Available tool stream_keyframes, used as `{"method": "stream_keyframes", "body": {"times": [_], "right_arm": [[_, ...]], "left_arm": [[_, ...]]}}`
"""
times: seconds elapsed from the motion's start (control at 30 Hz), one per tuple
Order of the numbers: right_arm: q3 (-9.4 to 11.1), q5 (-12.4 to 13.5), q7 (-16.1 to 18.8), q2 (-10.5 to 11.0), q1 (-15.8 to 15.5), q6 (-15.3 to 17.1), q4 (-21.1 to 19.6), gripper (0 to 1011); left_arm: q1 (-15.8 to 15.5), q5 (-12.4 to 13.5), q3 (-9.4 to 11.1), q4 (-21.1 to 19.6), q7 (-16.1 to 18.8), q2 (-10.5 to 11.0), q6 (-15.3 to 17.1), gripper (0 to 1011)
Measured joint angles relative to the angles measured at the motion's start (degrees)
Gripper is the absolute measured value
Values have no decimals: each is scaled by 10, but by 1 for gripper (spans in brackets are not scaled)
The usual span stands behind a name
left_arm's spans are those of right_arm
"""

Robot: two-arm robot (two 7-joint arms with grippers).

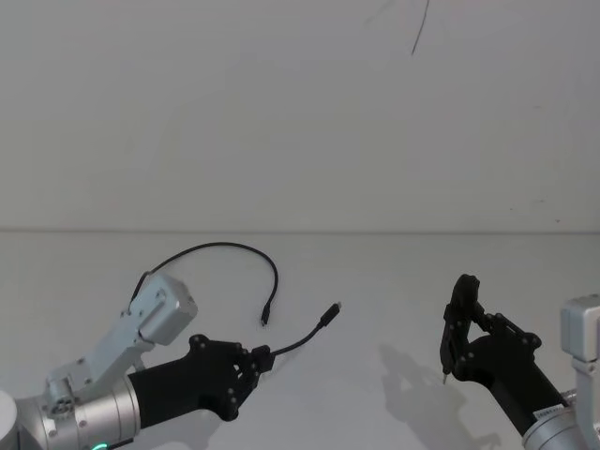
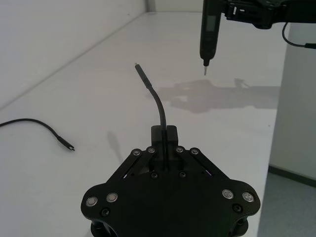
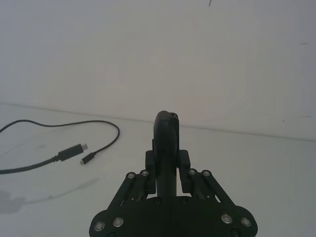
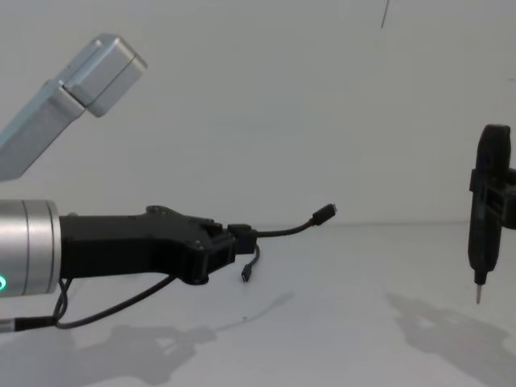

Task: Pick up the data cable with the one hand.

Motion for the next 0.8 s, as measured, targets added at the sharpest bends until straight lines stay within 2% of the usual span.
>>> {"method": "stream_keyframes", "body": {"times": [0.3,0.8], "right_arm": [[0,0,0,0,0,0,0,269],[0,0,0,0,0,0,0,269]], "left_arm": [[2,-5,8,-3,-5,4,1,44],[-3,-19,20,-2,-19,-2,-11,44]]}}
